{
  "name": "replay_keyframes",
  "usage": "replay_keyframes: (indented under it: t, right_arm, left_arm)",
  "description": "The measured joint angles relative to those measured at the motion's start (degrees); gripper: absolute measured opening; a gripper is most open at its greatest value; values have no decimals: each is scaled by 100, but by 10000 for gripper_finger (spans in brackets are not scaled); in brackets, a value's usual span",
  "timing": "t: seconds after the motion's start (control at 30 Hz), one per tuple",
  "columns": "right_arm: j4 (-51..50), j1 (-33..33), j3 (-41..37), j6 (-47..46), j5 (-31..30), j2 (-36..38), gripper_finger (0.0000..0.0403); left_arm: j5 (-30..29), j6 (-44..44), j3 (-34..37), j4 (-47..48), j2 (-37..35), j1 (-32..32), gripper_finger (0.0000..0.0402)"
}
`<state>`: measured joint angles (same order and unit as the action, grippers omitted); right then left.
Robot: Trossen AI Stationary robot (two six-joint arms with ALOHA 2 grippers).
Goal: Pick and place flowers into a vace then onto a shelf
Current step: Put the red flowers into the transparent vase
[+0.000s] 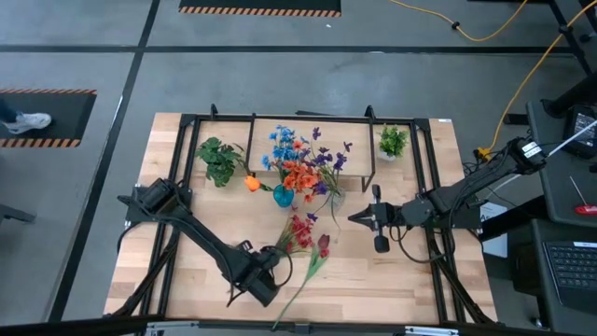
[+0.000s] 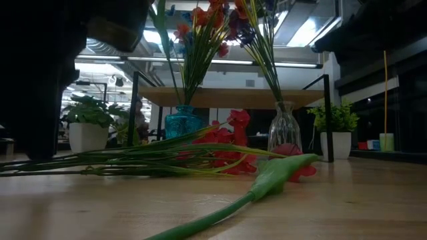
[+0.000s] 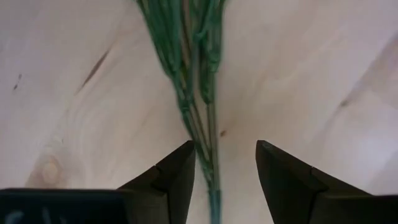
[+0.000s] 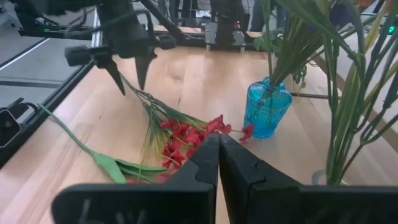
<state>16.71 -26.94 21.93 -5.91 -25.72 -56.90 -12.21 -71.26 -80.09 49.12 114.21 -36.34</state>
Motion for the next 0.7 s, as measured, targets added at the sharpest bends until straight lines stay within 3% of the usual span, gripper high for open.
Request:
replay_keyframes:
  t: [0.23,0.4,0.7]
  right_arm:
    - [24,0,0,-4,33,0,17]
    - [24,0,0,-7,33,0,17]
    - [24,2,0,-118,35,0,17]
  left_arm:
    - [-21,-7,0,75,107,0,159]
    - [-233,-246,0,88,107,0,139]
    - [-80,-357,5,83,107,-47,110]
